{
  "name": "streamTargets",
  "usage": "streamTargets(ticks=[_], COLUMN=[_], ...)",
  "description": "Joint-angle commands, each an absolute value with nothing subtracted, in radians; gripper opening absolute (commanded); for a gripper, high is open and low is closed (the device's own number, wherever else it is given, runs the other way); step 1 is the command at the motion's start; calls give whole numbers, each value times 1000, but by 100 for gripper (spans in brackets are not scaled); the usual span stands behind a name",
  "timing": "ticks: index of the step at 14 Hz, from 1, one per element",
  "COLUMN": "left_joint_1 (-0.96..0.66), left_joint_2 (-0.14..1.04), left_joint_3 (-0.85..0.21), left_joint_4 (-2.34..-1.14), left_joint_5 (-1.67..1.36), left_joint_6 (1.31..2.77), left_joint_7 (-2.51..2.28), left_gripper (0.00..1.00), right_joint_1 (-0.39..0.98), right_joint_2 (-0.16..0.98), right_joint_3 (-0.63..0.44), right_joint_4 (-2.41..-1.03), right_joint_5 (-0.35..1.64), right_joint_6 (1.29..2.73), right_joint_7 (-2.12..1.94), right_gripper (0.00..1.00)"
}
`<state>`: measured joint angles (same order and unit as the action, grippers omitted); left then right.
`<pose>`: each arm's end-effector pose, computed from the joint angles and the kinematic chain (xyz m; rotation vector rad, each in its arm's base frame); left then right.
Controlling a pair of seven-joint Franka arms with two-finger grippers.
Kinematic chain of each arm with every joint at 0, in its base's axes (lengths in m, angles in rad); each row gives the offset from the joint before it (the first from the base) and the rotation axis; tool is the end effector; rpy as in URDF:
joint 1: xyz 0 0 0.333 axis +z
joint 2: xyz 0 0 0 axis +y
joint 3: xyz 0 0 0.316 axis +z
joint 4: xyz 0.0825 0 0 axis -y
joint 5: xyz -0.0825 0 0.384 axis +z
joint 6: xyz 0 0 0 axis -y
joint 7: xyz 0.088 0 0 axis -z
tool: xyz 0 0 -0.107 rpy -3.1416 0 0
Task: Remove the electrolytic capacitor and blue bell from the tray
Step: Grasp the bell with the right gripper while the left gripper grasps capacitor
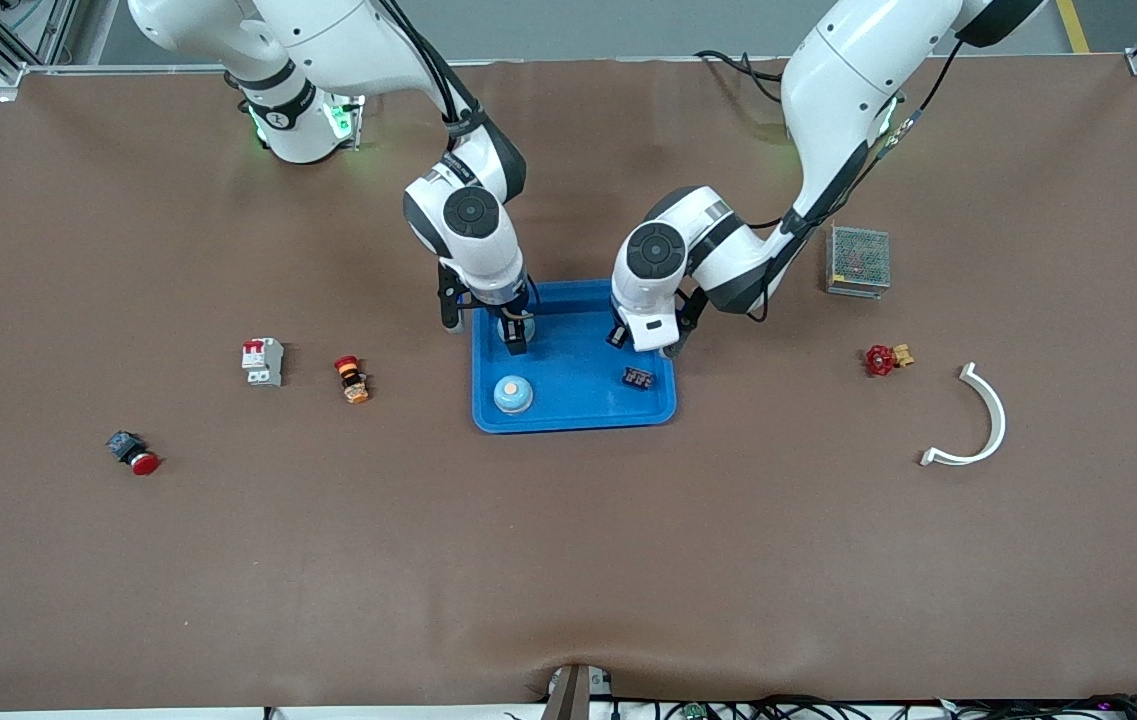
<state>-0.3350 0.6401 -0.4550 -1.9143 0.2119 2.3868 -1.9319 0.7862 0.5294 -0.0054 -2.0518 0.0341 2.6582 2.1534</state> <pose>0.4403 -0.4302 0.1790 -2.6632 -1.5354 0.2277 0.4274 0.4222 0.1827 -2.3418 1.9751 0.0096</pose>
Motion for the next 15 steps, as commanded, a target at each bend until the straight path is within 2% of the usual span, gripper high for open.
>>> streamTargets(ticks=[1,3,4,6,9,13,15], left_joint_1=[-348,-348,-347,-347,-345,-328,-289], left_joint_2=[660,652,650,635,583,540,493], left_joint_3=[-448,-449,-449,-449,-451,-457,-457], left_joint_4=[-1898,-1894,-1885,-1870,-1827,-1750,-1750], left_joint_5=[245,248,249,249,262,305,299], left_joint_6=[2398,2398,2392,2385,2289,2099,2062], left_joint_7=[-1965,-1960,-1957,-1953,-1947,-1883,-1809], left_gripper=[39,7,0,0,0,0,0], right_joint_1=[802,804,804,804,802,764,750], right_joint_2=[555,557,555,543,528,505,499], right_joint_3=[-17,-15,-15,-12,-8,9,8], right_joint_4=[-2019,-2013,-2008,-1985,-1867,-1821,-1807], right_joint_5=[-63,-83,-83,-77,-66,-64,-8], right_joint_6=[2666,2655,2649,2605,2386,2333,2263], right_joint_7=[2169,2175,2177,2174,2163,2108,1881], right_gripper=[1,0,0,0,0,0,0])
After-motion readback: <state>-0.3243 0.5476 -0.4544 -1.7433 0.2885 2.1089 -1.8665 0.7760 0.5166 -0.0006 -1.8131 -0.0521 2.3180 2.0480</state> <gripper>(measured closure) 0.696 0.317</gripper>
